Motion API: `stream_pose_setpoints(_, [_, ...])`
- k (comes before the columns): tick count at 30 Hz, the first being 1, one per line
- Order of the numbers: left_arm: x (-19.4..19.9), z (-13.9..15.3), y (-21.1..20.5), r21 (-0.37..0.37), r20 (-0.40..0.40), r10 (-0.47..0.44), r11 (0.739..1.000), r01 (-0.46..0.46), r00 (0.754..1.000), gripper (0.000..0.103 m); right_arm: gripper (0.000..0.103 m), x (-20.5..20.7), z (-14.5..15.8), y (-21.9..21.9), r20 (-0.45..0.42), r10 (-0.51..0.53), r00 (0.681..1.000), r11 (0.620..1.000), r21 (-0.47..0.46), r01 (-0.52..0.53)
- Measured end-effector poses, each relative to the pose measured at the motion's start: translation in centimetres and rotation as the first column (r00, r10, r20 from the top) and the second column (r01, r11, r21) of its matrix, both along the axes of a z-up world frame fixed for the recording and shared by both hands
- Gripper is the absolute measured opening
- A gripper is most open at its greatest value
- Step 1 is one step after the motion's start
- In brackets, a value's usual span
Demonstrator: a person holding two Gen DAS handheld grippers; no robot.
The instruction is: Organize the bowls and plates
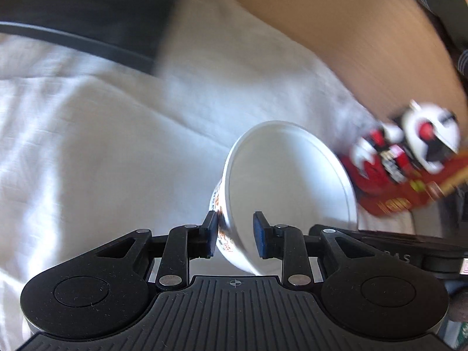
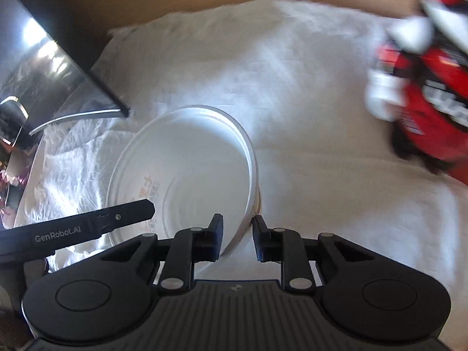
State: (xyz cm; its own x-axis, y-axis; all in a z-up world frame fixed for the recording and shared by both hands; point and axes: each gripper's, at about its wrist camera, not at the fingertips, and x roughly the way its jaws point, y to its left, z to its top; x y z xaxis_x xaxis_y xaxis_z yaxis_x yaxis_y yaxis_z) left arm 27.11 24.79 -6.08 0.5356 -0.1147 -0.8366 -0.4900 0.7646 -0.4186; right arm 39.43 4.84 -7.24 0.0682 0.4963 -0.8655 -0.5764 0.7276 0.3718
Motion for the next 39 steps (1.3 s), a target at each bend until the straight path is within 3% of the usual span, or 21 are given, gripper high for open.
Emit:
stream_pose_setpoints(6, [3.1, -2.3, -5.0, -0.035, -0.042, -0.138, 0.990, 0.136, 0.990, 0.029, 0.022, 0.7, -1.6, -5.9, 0.038, -0.099, 0.994, 0.993, -0.067, 0.101])
stream_pose_setpoints(11, [3.6, -3.7, -6.7, -0.027, -0.083, -0.179, 0.984, 0.177, 0.980, 0.029, 0.023, 0.9, -3.0, -8.9, 0.055, -0.145, 0.988, 0.985, -0.089, 0.150])
stream_pose_setpoints(13, [3.6, -3.6, -6.9, -0.018, -0.079, -0.177, 0.984, 0.176, 0.981, 0.029, 0.027, 0.8, -2.9, -9.4, 0.076, -0.146, 0.986, 0.984, -0.093, 0.152])
stream_pose_setpoints(15, [3.8, -3.5, -6.9, -0.020, -0.074, -0.175, 0.985, 0.174, 0.982, 0.029, 0.037, 0.6, -2.8, -9.5, 0.104, -0.138, 0.985, 0.983, -0.104, 0.148])
stream_pose_setpoints(21, [4.8, -4.1, -7.0, -0.009, -0.097, -0.168, 0.986, 0.168, 0.981, 0.029, 0.042, 0.2, -3.0, -8.1, 0.172, -0.080, 0.982, 0.981, -0.159, 0.108])
stream_pose_setpoints(26, [4.8, -4.9, -7.1, -0.015, -0.089, -0.153, 0.988, 0.152, 0.984, 0.025, 0.062, -0.2, -2.8, -8.1, 0.150, -0.063, 0.987, 0.994, -0.082, 0.076])
stream_pose_setpoints(29, [4.5, -5.0, -6.8, -0.043, -0.082, -0.153, 0.988, 0.150, 0.985, 0.024, 0.061, 0.1, -3.4, -8.0, 0.119, -0.081, 0.990, 0.993, -0.072, 0.090])
stream_pose_setpoints(33, [3.4, -4.5, -6.6, -0.038, -0.111, -0.144, 0.989, 0.141, 0.983, 0.023, 0.040, 0.2, -4.6, -7.9, 0.016, -0.096, 0.995, 0.993, -0.072, 0.097])
stream_pose_setpoints(35, [2.9, -4.0, -6.3, -0.024, -0.127, -0.136, 0.991, 0.134, 0.983, 0.021, 0.036, -0.2, -4.5, -7.8, 0.006, -0.078, 0.997, 0.995, -0.059, 0.079])
stream_pose_setpoints(39, [2.4, -3.9, -5.5, -0.038, -0.132, -0.106, 0.994, 0.102, 0.986, 0.020, 0.035, -0.8, -3.8, -7.7, 0.008, -0.051, 0.999, 0.998, -0.021, 0.051])
